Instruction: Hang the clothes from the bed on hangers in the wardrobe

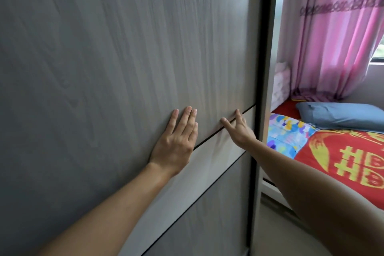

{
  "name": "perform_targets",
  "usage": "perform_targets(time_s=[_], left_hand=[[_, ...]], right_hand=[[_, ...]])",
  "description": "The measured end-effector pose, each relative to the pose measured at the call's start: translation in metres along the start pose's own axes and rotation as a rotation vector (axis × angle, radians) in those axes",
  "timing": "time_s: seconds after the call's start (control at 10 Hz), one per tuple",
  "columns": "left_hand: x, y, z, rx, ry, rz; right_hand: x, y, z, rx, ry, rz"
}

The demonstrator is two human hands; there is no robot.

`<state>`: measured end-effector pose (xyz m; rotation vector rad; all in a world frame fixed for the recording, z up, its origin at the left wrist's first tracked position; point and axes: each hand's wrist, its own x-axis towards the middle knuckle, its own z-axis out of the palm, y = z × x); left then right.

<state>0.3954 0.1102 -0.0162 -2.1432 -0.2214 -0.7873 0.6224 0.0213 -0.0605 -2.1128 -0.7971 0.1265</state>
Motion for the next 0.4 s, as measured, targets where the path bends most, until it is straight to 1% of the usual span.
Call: perform_targets(time_s=[0.1,0.2,0.3,0.4], left_hand=[[0.003,0.005,0.004,0.031,-0.023,-0.004],[0.006,0.006,0.004,0.041,-0.028,-0.017],[0.004,0.010,0.007,0.054,-0.008,-0.019],[0.005,0.009,0.000,0.096,-0.009,-0.045]], right_hand=[[0.009,0.006,-0.002,-0.004,-0.022,-0.010],[0.011,0.011,-0.016,-0.003,-0.103,-0.043],[0.016,0.004,-0.045,0.011,-0.122,-0.123],[0.022,-0.017,-0.083,0.286,0.073,-0.256]])
